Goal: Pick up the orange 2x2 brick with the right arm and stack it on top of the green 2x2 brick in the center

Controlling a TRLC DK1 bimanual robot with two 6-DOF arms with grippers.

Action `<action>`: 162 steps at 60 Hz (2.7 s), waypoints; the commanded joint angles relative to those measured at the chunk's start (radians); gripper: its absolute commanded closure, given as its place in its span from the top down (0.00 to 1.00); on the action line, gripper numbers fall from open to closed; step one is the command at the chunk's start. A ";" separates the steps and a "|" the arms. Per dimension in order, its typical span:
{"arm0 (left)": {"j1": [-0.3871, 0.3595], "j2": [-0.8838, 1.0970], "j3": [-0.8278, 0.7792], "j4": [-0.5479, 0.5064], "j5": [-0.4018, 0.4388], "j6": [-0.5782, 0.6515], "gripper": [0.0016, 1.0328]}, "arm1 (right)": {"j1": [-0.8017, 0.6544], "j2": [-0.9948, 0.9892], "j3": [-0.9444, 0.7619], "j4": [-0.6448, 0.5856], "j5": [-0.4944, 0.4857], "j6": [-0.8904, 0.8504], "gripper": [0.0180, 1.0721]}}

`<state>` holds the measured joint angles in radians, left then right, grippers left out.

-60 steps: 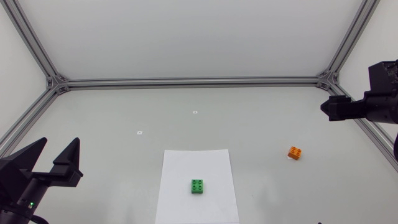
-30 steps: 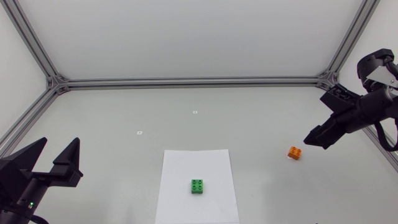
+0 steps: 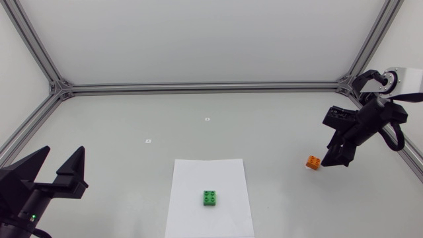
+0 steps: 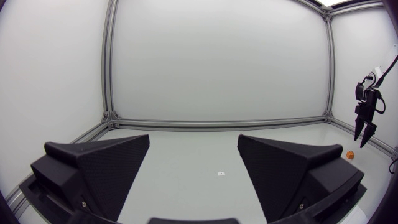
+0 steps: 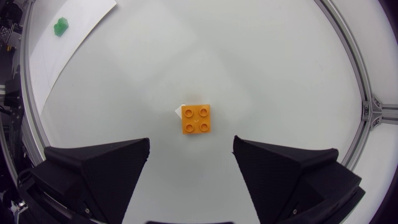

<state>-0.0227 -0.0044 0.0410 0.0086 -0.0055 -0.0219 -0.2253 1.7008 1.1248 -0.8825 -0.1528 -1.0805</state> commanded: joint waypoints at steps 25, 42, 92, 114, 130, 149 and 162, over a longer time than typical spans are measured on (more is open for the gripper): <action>0.003 -0.008 -0.041 -0.013 0.004 0.013 0.96 | 0.014 0.140 0.044 0.051 0.018 -0.076 0.82; 0.003 -0.008 -0.041 -0.013 0.004 0.013 0.96 | 0.040 0.175 0.052 0.070 0.036 -0.073 0.80; 0.003 -0.008 -0.041 -0.013 0.004 0.013 0.96 | 0.061 0.212 0.021 0.114 0.052 -0.075 0.67; 0.003 -0.008 -0.041 -0.013 0.004 0.013 0.96 | 0.063 0.217 0.020 0.114 0.052 -0.082 0.56; 0.003 -0.008 -0.041 -0.015 0.004 0.013 0.96 | 0.063 0.220 0.012 0.116 0.052 -0.087 0.50; 0.003 -0.008 -0.041 -0.015 0.004 0.013 0.96 | 0.072 0.194 -0.014 0.116 0.061 -0.102 0.44; 0.003 -0.008 -0.041 -0.015 0.004 0.013 0.96 | 0.076 0.171 -0.016 0.116 0.070 -0.102 0.43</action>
<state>-0.0223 -0.0044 0.0410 0.0086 -0.0055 -0.0219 -0.1558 1.8908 1.1275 -0.7620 -0.0891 -1.1542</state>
